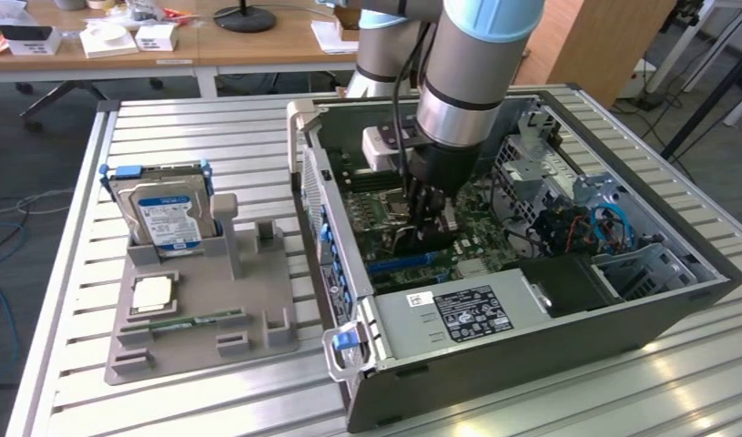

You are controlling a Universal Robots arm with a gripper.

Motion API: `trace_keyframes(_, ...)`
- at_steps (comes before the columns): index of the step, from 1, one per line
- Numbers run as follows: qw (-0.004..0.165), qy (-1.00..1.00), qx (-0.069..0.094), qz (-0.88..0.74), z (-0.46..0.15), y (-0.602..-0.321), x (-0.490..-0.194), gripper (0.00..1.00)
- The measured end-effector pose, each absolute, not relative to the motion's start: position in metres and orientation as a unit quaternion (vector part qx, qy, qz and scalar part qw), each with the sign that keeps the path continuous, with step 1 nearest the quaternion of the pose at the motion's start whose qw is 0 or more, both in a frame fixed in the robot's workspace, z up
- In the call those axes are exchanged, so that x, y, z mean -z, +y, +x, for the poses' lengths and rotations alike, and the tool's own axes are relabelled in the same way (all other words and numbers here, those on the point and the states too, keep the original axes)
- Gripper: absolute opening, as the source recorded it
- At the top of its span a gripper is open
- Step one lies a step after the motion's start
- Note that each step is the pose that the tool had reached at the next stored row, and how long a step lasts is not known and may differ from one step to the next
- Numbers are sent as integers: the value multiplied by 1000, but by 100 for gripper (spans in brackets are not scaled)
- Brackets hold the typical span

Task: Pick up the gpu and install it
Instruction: 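Insert the gpu into the slot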

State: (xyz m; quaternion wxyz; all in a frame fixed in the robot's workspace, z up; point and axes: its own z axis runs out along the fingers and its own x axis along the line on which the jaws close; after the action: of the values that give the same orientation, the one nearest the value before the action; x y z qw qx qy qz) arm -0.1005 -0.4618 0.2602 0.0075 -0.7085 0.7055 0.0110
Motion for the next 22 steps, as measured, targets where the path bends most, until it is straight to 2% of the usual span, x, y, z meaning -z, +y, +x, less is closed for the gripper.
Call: trace_keyframes(22,8,706,-11,-709,-100,-462,-253,26)
